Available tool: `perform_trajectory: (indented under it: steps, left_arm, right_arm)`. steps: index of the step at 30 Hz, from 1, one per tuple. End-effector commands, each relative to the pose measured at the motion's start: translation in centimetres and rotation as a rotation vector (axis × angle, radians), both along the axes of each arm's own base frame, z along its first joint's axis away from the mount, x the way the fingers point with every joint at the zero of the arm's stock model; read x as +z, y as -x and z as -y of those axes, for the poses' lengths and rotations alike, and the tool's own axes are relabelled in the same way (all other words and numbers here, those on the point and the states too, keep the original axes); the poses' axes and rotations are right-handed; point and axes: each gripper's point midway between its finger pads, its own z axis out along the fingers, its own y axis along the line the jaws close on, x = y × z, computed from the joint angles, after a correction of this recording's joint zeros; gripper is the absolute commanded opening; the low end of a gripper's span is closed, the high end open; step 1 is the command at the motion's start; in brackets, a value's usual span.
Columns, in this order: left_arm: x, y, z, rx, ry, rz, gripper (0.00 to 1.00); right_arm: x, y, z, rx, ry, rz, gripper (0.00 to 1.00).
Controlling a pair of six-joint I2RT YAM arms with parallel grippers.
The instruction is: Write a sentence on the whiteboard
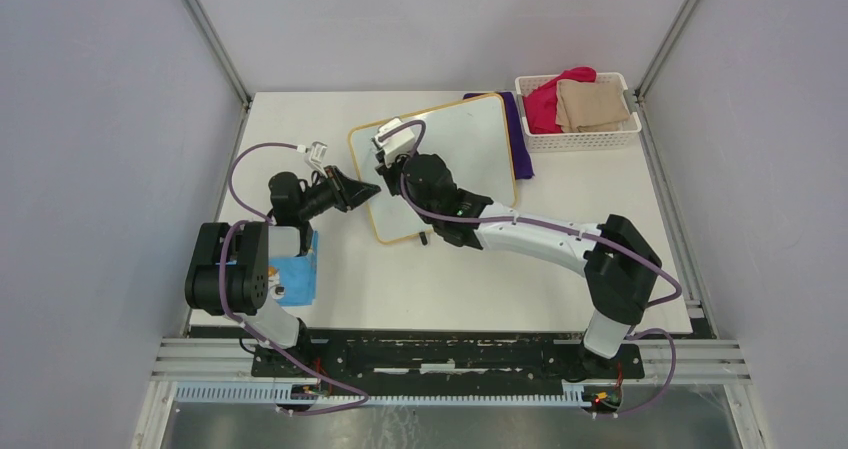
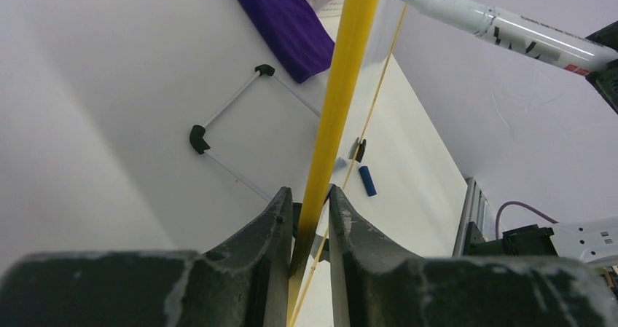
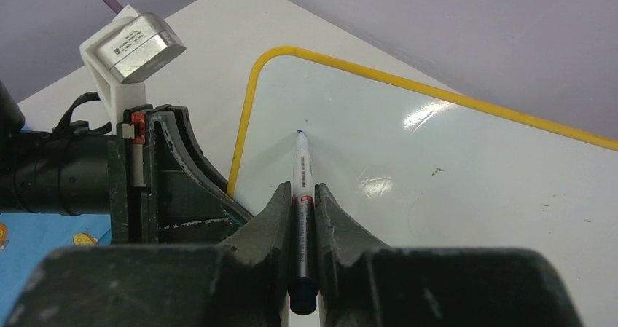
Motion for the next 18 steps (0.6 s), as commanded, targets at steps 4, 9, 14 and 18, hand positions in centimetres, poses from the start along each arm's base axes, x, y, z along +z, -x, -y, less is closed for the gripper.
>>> perform_trajectory:
  steps: [4, 9, 14, 18]
  left_arm:
    - [-0.2, -0.8, -0.7, 0.036, -0.050, 0.031, 0.24]
    - [-0.3, -0.8, -0.8, 0.039, -0.053, 0.028, 0.24]
    - [-0.3, -0.9, -0.7, 0.038, -0.054, 0.031, 0.24]
    - [-0.2, -0.9, -0.7, 0.036, -0.052, 0.030, 0.24]
  right_arm:
    - [1.0, -1.7, 2.7, -0.080, -0.021, 0.014, 0.00]
    - [1.0, -2.1, 4.1, -0.113, -0.042, 0.002, 0.00]
    - [1.1, -2.4, 5.2, -0.132, -0.048, 0.005, 0.00]
    - [1.5, -1.8, 5.3, -0.106, -0.066, 0.013, 0.00]
